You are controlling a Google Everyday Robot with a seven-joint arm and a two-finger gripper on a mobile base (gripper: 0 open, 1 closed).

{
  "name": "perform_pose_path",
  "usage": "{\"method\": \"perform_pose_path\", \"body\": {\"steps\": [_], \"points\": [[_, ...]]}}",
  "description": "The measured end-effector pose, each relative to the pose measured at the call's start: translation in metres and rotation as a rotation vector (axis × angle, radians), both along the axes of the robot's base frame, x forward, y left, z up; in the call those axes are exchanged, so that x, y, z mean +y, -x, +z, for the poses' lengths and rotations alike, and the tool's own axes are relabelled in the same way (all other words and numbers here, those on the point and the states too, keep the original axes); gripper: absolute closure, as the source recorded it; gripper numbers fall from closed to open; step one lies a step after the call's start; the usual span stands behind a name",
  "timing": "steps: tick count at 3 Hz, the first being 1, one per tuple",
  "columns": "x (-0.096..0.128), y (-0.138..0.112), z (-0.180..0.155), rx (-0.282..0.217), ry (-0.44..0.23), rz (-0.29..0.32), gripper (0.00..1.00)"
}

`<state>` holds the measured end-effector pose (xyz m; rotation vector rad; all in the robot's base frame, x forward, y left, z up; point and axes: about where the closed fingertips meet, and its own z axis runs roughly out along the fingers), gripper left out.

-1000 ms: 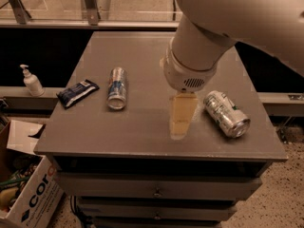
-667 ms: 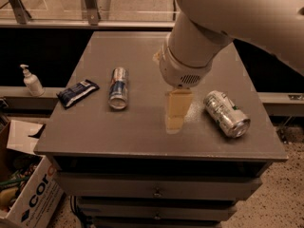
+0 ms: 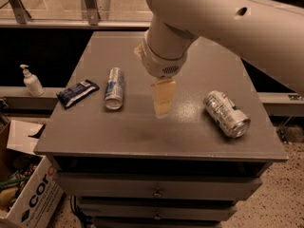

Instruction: Place redbull can upright

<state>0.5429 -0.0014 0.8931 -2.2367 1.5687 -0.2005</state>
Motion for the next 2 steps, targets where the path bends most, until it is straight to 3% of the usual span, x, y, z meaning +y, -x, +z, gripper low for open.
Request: {"method": "perform_pose_path", "body": {"steps": [2], "points": [[0.015,-0.031,-0.019,-0.094,0.107,0.168,0.0]]}}
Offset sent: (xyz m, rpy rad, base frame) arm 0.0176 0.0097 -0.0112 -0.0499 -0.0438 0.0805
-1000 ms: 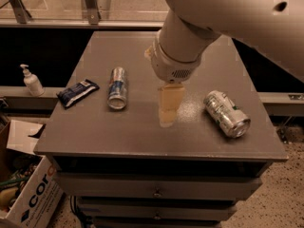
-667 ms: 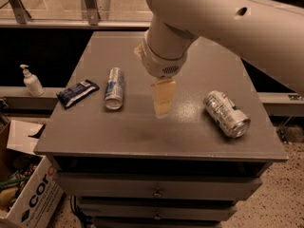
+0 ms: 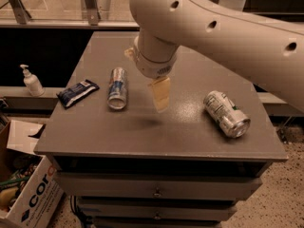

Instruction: Place redbull can upright

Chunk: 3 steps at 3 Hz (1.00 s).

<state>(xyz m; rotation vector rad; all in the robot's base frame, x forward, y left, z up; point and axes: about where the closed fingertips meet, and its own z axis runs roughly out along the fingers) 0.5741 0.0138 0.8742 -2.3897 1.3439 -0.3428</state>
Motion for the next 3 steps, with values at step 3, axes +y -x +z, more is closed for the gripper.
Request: {"method": "perform_pose_path", "body": {"steps": [3], "points": [[0.01,-0.037,0.005,0.015,-0.026,0.116,0.0]]}}
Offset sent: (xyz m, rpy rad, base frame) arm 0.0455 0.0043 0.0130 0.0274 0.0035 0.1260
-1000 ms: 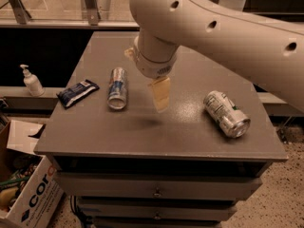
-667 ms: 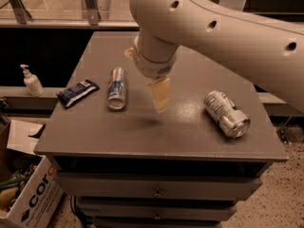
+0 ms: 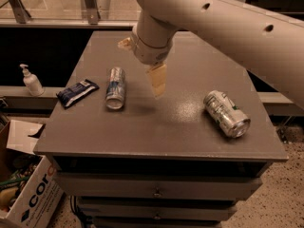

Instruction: Place redbull can upright

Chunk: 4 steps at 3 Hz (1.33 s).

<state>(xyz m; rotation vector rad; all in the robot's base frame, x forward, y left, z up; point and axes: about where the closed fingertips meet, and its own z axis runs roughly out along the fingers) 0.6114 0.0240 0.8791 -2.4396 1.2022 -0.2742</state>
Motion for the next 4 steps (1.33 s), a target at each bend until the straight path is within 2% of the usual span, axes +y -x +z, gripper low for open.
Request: {"method": "perform_pose_path", "body": {"steps": [1,2,3,4], "points": [[0.011,-0.016,-0.001,0.005,-0.007,0.094,0.0],[0.023,-0.017,-0.006,-0.005,0.004,0.197,0.0],[0.042,-0.005,-0.011,-0.034,0.052,0.32,0.0],[0.061,0.006,-0.021,-0.046,0.131,0.437,0.0]]}}
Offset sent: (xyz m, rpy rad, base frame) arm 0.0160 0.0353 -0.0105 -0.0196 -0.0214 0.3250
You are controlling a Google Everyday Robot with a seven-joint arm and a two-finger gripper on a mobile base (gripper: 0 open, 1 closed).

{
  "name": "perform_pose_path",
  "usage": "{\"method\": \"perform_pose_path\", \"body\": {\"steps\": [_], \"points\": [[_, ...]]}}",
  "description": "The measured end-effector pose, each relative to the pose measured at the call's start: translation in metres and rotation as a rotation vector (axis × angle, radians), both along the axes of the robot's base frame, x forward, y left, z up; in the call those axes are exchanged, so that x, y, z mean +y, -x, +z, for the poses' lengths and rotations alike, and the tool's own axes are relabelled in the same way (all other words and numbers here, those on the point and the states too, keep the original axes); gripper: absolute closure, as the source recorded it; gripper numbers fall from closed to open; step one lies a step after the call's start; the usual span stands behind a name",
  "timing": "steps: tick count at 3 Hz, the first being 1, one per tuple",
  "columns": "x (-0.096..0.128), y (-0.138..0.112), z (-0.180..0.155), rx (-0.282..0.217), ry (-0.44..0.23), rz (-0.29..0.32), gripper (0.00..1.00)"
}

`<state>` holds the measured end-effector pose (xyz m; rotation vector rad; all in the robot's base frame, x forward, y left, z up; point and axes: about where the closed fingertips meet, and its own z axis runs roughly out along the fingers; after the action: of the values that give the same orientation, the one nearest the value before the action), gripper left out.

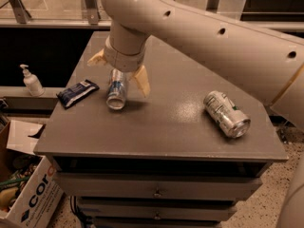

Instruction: Place redbull can upright

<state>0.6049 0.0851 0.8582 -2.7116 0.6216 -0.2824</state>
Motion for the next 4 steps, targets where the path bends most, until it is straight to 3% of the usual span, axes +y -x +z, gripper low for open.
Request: {"method": "perform_pose_path", "body": {"steps": [1,3,4], "points": [[0.016,0.005,-0.01,-0.028,0.105,0.099,0.0],[0.015,-0.016,-0.03,-0.075,0.291,0.183,0.0],[0.004,-0.026,-0.032,-0.083,0.338,0.2,0.18]]}}
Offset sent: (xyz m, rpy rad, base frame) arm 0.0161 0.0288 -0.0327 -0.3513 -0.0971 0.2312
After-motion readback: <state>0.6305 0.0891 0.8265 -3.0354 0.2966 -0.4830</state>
